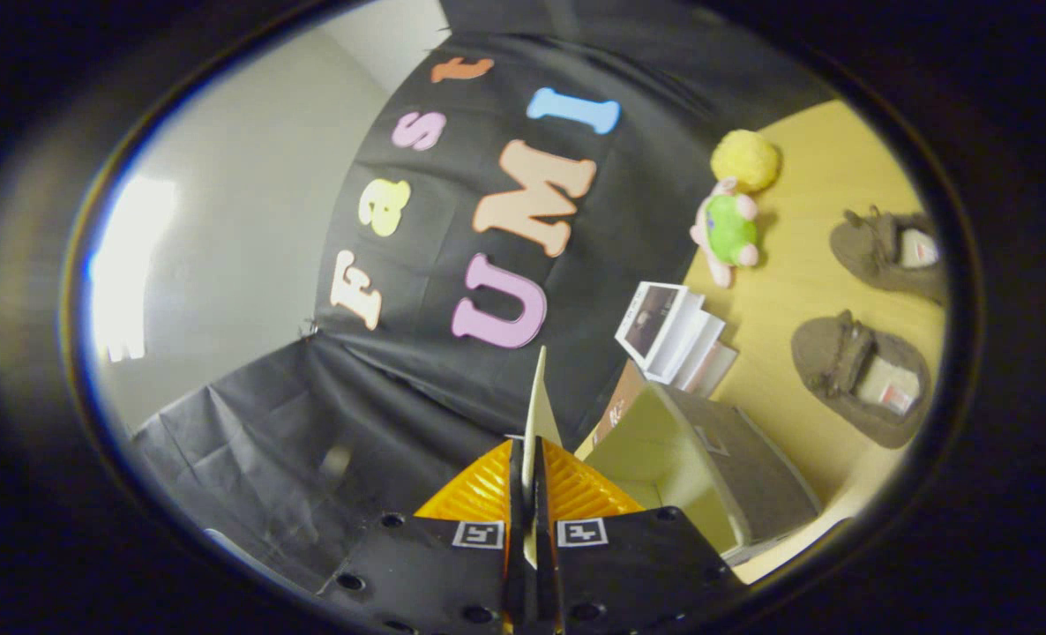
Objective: Open the storage box then place both shoes into the box .Put the left shoe in first, then the right shoe, with the right side of both shoes facing outward in a uniform manner.
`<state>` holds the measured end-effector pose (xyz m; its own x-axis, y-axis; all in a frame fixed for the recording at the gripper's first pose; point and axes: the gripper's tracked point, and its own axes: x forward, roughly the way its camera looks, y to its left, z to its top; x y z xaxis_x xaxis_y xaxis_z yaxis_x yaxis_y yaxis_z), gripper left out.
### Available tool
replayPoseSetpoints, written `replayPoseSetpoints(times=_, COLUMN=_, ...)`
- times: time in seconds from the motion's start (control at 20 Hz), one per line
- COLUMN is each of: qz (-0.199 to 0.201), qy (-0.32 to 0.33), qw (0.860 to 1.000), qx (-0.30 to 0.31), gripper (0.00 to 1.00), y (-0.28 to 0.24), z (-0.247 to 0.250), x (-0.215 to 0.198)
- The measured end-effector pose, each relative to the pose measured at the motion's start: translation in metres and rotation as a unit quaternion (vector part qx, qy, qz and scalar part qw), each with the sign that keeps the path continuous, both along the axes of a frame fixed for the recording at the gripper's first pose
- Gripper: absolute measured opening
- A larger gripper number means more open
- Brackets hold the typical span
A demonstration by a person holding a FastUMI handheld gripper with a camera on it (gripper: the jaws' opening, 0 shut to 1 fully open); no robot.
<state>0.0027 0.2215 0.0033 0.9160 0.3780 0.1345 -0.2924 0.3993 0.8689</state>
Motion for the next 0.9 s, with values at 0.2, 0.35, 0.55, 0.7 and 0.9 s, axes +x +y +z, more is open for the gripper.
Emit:
replayPoseSetpoints(times=0.2, qz=0.018, qy=-0.032, qw=0.996, qx=-0.076, gripper=0.08, y=0.046, z=0.039, x=-0.007)
replayPoseSetpoints(times=0.35, qz=0.028, qy=-0.047, qw=0.992, qx=-0.113, gripper=0.08, y=0.083, z=0.059, x=-0.012)
replayPoseSetpoints(times=0.55, qz=0.043, qy=-0.047, qw=0.991, qx=-0.121, gripper=0.08, y=0.137, z=0.066, x=-0.019)
replayPoseSetpoints(times=0.7, qz=0.058, qy=-0.042, qw=0.991, qx=-0.116, gripper=0.09, y=0.178, z=0.063, x=-0.027)
replayPoseSetpoints(times=0.9, qz=0.078, qy=-0.034, qw=0.989, qx=-0.123, gripper=0.09, y=0.229, z=0.047, x=-0.036)
